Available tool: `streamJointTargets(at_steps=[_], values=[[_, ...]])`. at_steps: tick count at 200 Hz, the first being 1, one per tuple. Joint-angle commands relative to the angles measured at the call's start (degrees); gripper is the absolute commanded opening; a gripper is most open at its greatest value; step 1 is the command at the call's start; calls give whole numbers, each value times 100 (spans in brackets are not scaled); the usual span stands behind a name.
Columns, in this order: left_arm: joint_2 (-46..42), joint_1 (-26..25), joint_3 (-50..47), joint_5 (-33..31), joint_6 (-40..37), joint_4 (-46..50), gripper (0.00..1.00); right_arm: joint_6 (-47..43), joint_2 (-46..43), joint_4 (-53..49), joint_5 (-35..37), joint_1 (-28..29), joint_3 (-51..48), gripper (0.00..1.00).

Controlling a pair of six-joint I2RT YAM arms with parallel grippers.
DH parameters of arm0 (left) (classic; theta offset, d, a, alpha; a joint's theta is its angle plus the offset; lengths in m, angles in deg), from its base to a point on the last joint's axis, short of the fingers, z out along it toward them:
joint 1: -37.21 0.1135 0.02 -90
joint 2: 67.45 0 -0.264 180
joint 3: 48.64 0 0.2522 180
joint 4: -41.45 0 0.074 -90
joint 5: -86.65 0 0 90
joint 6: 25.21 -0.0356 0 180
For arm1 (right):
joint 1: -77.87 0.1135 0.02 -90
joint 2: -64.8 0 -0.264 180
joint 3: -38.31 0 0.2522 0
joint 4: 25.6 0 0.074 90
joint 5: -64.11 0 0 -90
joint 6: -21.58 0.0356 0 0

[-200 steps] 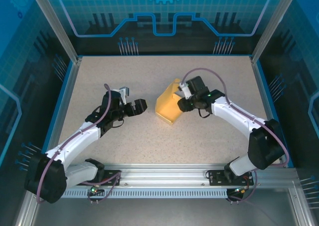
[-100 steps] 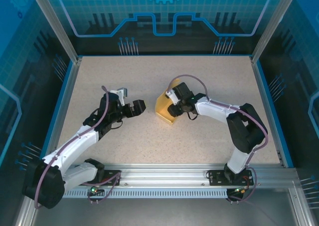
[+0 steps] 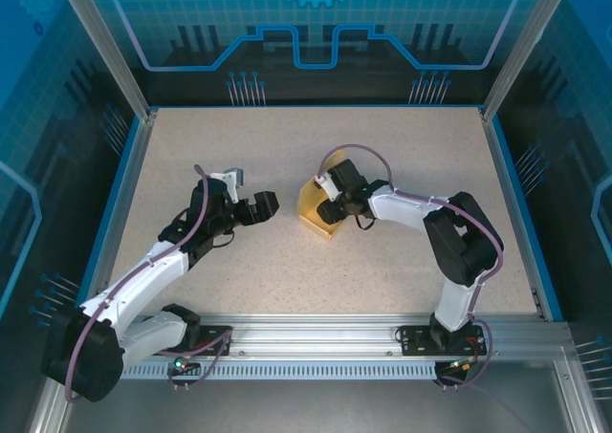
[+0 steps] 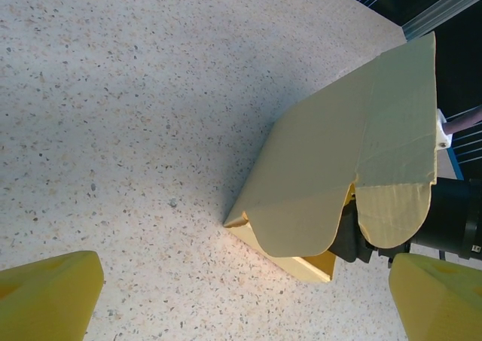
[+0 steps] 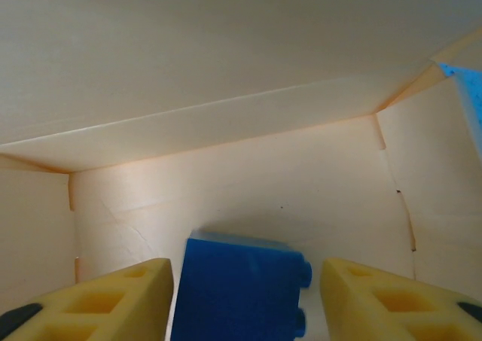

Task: Fold the paper box

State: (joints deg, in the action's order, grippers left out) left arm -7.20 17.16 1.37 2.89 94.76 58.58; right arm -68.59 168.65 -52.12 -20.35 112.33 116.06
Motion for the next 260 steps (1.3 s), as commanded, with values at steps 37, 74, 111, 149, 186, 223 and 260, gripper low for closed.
streamJointTargets(at_steps=[37,74,111,149,186,223,260], values=[[-193,-39,-132,-105,-181,147,99,88,-530,-17,-14,24,-34,61],[-286,-35,-288,-87,-117,8,98,454,-1453,70,-536,-400,-575,65],[-252,-60,-355,-68,-47,-120,97,1071,-1622,300,-1006,-1130,-862,74],[-251,-68,-314,-66,-48,-81,98,1527,-968,604,-1766,-1729,-655,77],[-216,-91,-294,-104,-62,-86,98,1597,-292,610,-2062,-1719,-288,77],[-154,-95,-292,-113,-96,-70,98,1634,-63,633,-2275,-1672,-292,75],[-69,-95,-320,-199,-157,-104,98,1699,-243,675,-2407,-1610,-618,74]])
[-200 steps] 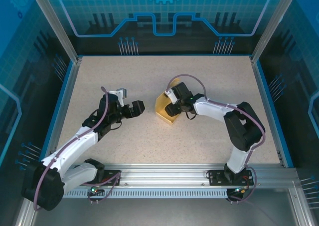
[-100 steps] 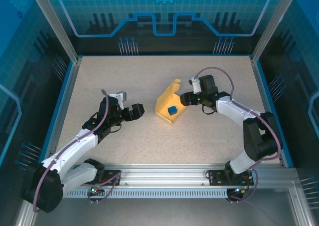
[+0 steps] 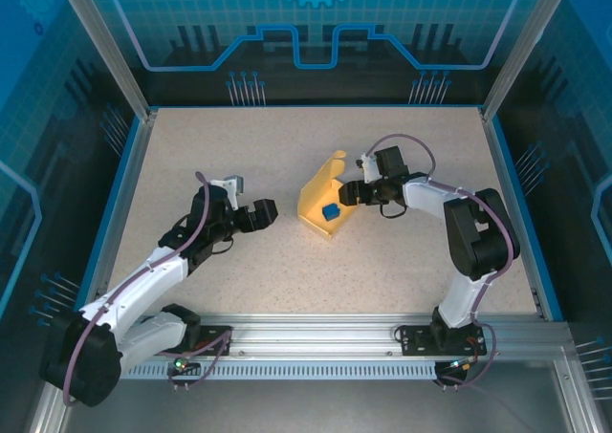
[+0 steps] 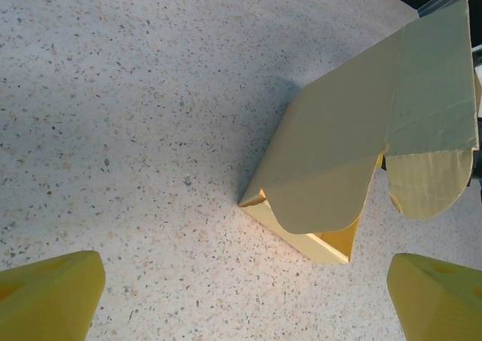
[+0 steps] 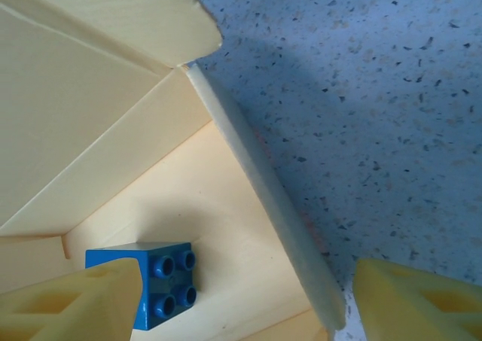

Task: Fold the paper box

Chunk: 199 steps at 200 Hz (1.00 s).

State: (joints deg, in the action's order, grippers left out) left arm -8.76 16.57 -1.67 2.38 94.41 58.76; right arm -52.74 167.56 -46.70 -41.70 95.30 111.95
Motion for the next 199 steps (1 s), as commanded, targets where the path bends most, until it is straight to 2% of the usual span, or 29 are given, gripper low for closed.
streamJointTargets(at_steps=[1,60,100,152,199], values=[[88,-36,-17,-150,-128,-124,98,117,-142,139,-272,93,-219,74],[299,-61,-211,-336,-229,-425,97,343,-634,390,-455,429,-915,74],[109,-165,-415,-432,-554,-695,96,300,-1229,333,-133,604,-1328,75],[383,-452,-337,-529,-1243,-1085,92,-656,-1860,194,1290,408,-1018,79],[1135,-661,73,-930,-1619,-1416,87,-1719,-1361,279,1341,400,-266,73]])
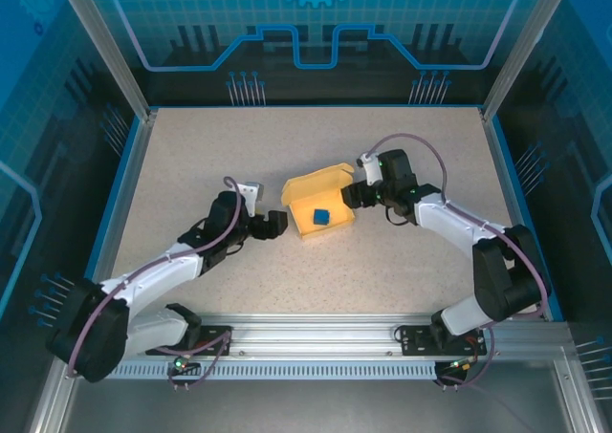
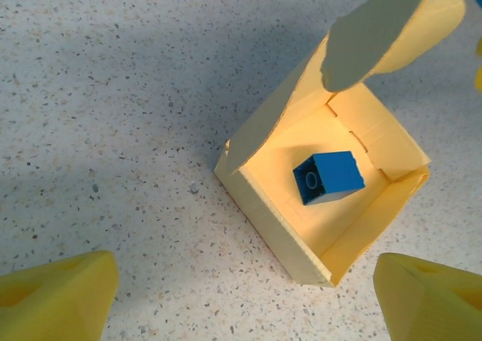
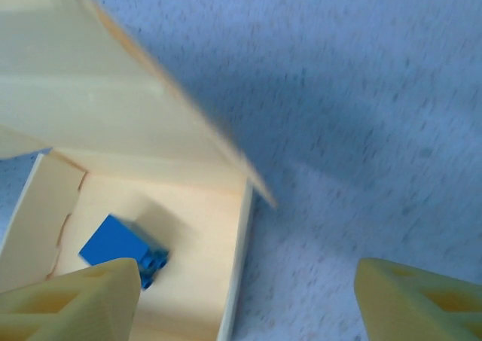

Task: Fold the paper box

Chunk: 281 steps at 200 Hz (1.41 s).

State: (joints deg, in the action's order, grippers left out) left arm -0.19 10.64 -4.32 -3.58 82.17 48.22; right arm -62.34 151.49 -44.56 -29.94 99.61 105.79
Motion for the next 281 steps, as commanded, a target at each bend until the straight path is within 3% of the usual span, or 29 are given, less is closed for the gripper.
streamJointTargets(at_steps=[1,21,81,148,218,281], values=[[291,-73,345,-344,-399,-360,87,-768,253,68,162,-30,355,73],[546,-127,531,-437,-561,-410,82,-1006,435,30,50,-36,550,72],[1107,-159,878,-339,-724,-600,62,-1335,937,-229,-46,-20,1137,51],[1615,-181,1113,-258,-754,-743,40,-1476,1216,-394,124,71,1361,36],[1851,-234,1274,-370,-792,-754,22,-1470,1158,-396,271,177,1300,19],[1975,-360,1512,-910,-587,-568,11,-1041,971,-318,491,365,1100,7]])
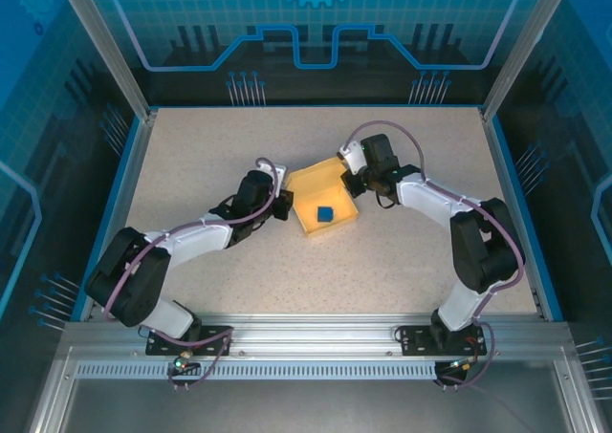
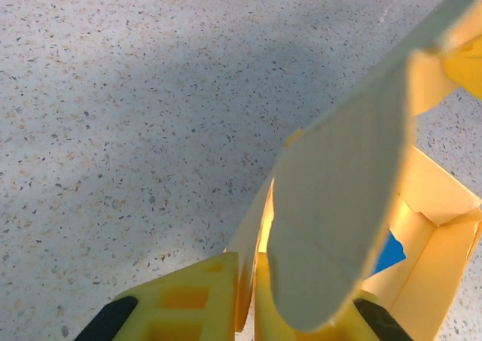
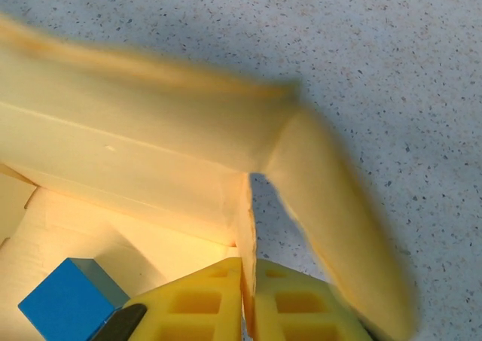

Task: Fold the paper box

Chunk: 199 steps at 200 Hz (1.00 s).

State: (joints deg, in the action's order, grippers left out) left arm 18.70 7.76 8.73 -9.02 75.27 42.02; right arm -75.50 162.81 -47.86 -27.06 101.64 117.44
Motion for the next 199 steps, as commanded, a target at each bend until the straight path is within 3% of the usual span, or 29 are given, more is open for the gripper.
streamJointTargets(at_steps=[1,30,128,199], values=[[91,-75,208,-383,108,53,11,289,-165,13,208,171,-71,7],[153,-111,320,-776,300,130,6,716,-304,34,564,343,-151,0],[548,-214,844,-1918,1050,422,0,2251,-309,141,1876,838,-221,0],[895,-324,962,-2405,1327,199,0,2691,86,549,2413,1076,-79,0]])
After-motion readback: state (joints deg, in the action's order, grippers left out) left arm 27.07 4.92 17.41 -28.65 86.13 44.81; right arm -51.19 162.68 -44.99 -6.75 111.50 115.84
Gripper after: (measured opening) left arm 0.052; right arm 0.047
